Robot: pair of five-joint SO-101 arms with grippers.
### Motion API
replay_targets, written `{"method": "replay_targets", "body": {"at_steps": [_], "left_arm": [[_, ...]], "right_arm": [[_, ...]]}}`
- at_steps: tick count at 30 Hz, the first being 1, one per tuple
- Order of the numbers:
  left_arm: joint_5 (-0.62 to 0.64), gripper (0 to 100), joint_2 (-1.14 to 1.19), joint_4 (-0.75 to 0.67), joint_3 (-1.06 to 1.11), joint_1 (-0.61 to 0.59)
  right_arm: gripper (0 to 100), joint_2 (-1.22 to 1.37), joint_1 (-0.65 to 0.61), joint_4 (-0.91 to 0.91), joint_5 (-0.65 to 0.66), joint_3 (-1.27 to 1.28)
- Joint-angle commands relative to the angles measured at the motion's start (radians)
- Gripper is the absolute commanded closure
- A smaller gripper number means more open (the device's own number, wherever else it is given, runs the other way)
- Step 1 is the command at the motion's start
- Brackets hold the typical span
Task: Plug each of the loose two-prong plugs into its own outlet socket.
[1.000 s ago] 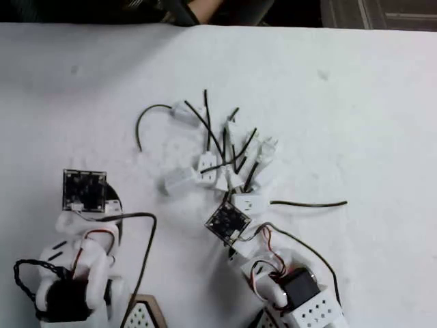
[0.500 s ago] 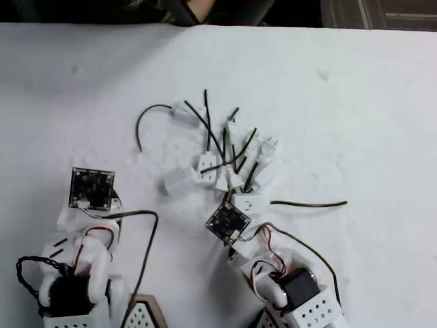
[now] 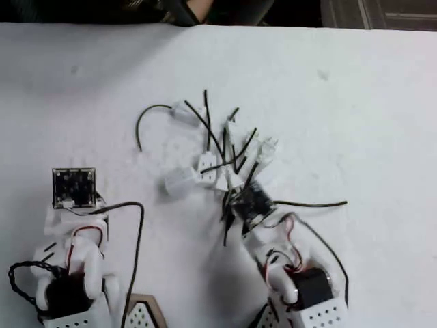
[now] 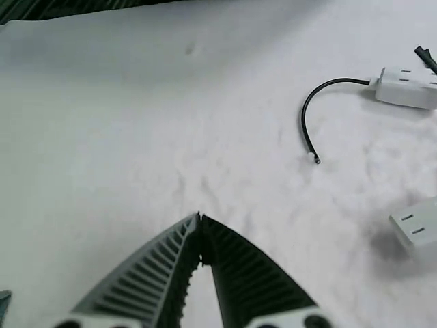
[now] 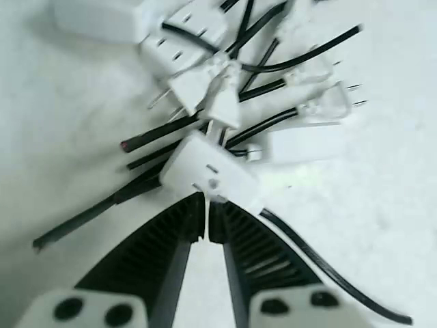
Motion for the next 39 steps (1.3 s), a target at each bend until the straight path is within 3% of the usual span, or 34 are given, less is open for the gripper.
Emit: {"method": "replay_targets", "body": {"at_steps": [1, 11, 24, 32, 35, 39], "left_arm": [[0.009, 98, 0.001, -0.018, -0.005, -0.012], [0.006, 98, 0.001, -0.026, 0.009, -0.012], [0.008, 98, 0.001, -0.063, 0.04, -0.012], [0.006, 98, 0.001, -0.081, 0.052, -0.012], [0.005, 98, 0.001, -0.081, 0.052, -0.012], [0.005, 98, 0.001, -0.081, 0.054, -0.012]], "right_arm": [[98.1, 0.001, 0.059, -0.028, -0.068, -0.112], [98.1, 0.104, 0.059, 0.022, -0.11, -0.315], [97.8, 1.029, 0.062, 0.016, -0.342, -0.827], [97.6, 1.405, 0.05, 0.016, -0.361, -1.096], [91.1, 1.503, 0.041, 0.016, -0.445, -1.158], [71.9, 1.615, 0.035, 0.016, -0.62, -1.195]]}}
